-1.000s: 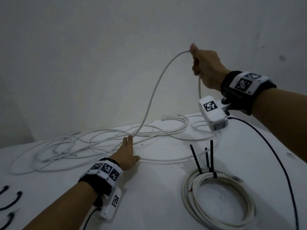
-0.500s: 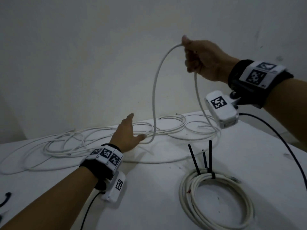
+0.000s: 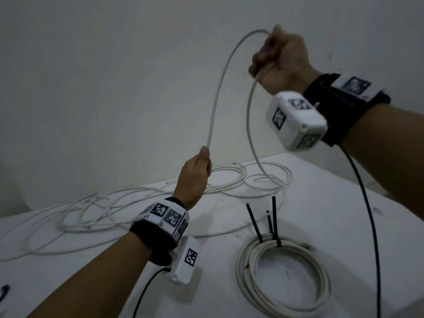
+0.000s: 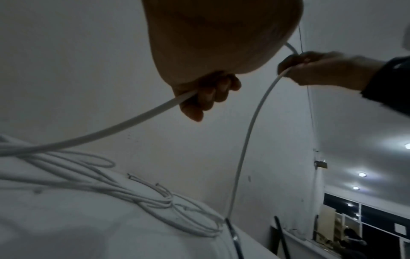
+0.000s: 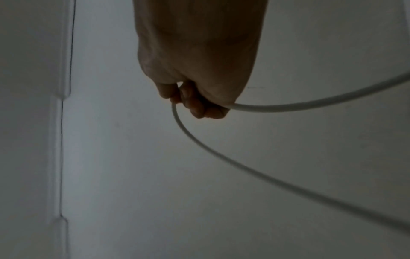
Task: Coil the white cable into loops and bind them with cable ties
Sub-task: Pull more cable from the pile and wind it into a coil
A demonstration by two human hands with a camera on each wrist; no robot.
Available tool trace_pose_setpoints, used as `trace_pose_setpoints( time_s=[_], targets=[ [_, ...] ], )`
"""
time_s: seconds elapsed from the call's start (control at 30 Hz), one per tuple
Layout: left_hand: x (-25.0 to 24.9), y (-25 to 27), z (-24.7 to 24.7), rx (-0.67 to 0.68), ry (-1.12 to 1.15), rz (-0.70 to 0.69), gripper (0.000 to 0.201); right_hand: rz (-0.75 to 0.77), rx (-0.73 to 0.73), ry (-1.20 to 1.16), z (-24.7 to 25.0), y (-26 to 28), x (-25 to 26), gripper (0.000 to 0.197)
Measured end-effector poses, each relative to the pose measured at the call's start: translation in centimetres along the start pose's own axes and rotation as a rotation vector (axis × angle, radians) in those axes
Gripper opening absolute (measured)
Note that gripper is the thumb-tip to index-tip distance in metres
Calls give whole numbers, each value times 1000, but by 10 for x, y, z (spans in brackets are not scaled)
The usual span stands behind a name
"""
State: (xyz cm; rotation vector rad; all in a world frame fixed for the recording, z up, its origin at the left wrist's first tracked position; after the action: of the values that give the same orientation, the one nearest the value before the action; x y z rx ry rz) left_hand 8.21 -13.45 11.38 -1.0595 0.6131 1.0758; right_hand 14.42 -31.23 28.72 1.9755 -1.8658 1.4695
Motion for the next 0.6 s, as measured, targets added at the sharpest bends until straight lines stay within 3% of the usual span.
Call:
trace_pose_setpoints(
  time_s=[0.07,0.13,0.23,0.4,0.43,0.5,0.6],
  targets=[
    [19,3,5,-25,-101,71,52,-2,11,-110,-1,2,13,42],
    [31,7,11,-65,-94,106,51,-160,28,12,2,11,2,39],
    [27,9,15,-128,38,90,48,-494,105,483,14,40,-45,25],
    [-27,-1,36,-157,231,-17,48,-747,172,1212,40,70,-55,25],
    [-37,-4,42,-153,267,-32,47,-741,149,1307,43,71,-48,28],
    [-56,-9,50,-123,357,-46,48,-613,94,1261,37,70,-37,40],
    [-80,-12,51,-10,365,-65,50,-224,14,1176,10,70,-11,77]
  ],
)
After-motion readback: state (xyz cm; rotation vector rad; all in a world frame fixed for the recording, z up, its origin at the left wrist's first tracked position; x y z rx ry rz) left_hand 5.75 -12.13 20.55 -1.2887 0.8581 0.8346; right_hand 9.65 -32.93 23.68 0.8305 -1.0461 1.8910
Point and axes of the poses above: each hand's wrist, its own y-axis away from the middle knuckle, its own z-axis out of the back of the hand, x = y × z, the point moved 8 cm from there along -y, towards the middle knuckle, and after that the axes turned 14 degrees about x, right-handed, at the moved point
